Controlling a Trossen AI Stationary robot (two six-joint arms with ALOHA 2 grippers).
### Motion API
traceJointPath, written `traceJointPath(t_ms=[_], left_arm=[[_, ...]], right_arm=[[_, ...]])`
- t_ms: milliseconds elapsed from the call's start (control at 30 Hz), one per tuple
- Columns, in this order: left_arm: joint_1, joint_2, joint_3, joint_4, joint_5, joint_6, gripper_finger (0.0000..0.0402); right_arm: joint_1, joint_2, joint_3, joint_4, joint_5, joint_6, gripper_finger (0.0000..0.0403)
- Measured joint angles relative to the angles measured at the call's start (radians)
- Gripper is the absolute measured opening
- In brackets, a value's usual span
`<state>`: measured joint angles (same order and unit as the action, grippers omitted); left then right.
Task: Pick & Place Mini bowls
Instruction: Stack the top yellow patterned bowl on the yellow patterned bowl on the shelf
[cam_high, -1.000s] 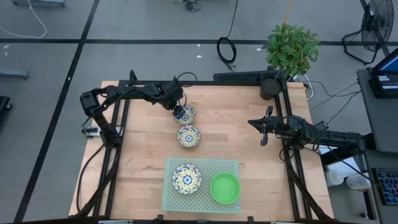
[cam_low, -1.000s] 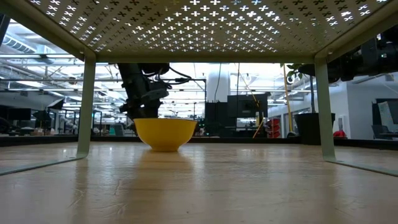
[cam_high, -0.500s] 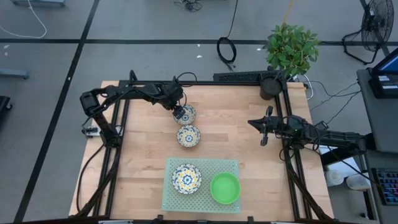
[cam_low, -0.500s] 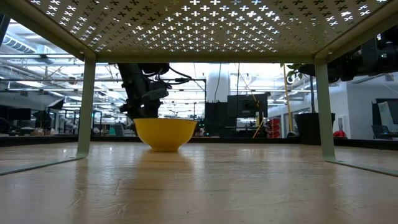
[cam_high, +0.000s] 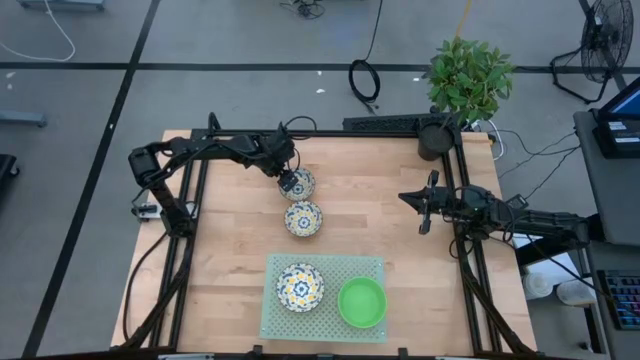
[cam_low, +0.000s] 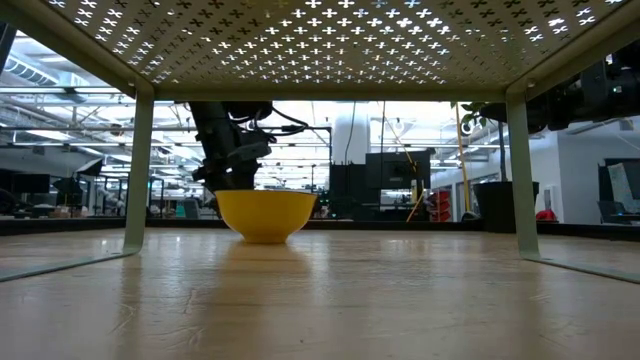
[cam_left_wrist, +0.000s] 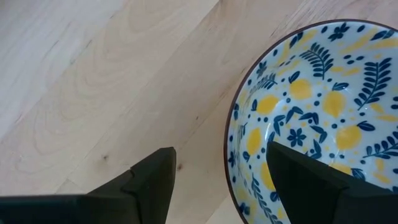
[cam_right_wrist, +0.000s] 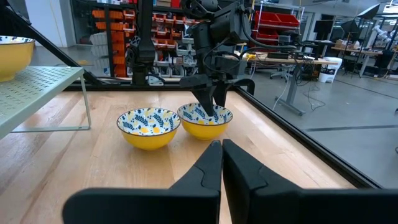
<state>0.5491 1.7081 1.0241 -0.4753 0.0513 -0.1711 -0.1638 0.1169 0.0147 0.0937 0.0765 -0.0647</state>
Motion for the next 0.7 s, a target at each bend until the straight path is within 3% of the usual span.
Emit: traceJointPath(t_ms=[233,700], left_arm=[[-0.001,0.0,0.0,0.0,0.0,0.0,0.0238],[-0.001,0.0,0.0,0.0,0.0,-0.004,0.0094]], right_arm=[[0.0,0.0,0.0,0.0,0.0,0.0,0.0],[0.0,0.0,0.0,0.0,0.0,0.0,0.0]])
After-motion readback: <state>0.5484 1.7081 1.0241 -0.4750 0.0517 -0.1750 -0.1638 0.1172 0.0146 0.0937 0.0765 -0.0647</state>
